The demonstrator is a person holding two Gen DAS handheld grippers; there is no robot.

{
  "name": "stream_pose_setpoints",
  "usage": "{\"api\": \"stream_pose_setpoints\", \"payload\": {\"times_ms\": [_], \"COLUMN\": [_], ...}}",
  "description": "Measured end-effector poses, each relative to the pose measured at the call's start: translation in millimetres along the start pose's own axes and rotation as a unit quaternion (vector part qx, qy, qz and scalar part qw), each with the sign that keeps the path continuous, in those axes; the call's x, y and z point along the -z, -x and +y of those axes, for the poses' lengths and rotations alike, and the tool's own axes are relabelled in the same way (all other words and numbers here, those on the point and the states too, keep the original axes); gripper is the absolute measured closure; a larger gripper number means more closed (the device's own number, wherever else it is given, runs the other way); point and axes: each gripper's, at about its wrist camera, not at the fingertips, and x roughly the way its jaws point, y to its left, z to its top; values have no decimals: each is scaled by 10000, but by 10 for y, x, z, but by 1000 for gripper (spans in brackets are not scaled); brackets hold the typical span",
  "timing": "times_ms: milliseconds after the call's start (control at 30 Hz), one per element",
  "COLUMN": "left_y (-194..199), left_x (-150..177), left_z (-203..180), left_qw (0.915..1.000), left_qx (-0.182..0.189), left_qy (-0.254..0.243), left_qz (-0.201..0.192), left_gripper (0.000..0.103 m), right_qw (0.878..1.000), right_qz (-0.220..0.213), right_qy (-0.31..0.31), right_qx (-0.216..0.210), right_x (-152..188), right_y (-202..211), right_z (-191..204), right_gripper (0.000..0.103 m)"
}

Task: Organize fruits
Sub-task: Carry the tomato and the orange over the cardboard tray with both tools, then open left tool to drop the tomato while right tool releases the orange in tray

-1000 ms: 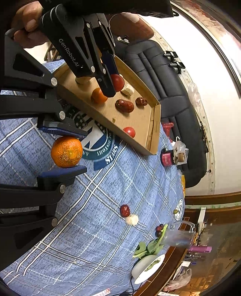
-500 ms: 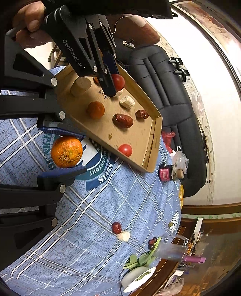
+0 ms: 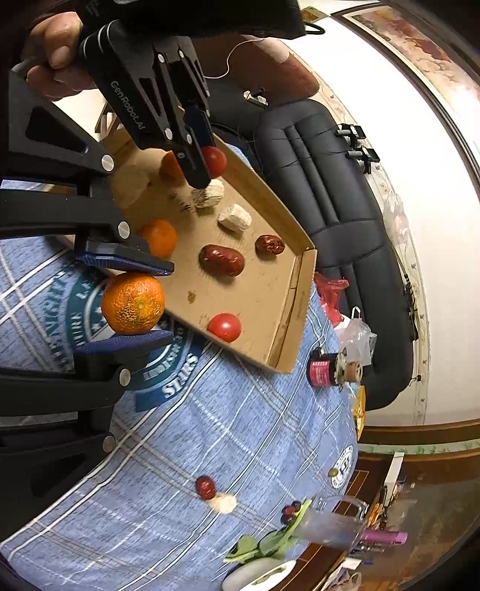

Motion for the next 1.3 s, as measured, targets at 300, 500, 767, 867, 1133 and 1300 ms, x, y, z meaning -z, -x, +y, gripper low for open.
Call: {"api": "stream_pose_setpoints", "payload": {"times_ms": [300, 500, 767, 867, 1133, 1300], "left_y": [10, -32, -186, -173, -275, -289], "left_x": [-148, -172, -132, -53, 97, 99], "left_z": [442, 589, 582, 590, 641, 648], "left_qw": [9997, 9996, 9994, 9994, 9984, 9984], "left_qx": [50, -69, -129, -102, -143, -136], "left_qy": [242, 251, 174, 140, 228, 239], "left_qz": [77, 124, 275, 316, 507, 498], "left_gripper": [72, 72, 72, 72, 72, 72], "right_qw": [9997, 9990, 9984, 9984, 9982, 9980], "right_qz": [48, 232, 414, 416, 478, 528], "right_qy": [114, 211, 264, 301, 319, 313], "right_qx": [-216, -305, -267, -242, -190, -177], "right_x": [-250, -269, -197, -189, -165, -151], "right_y": [-245, -470, -643, -652, -735, -780], "right_z": [125, 227, 246, 248, 243, 239], "right_gripper": [72, 72, 72, 72, 72, 72]}}
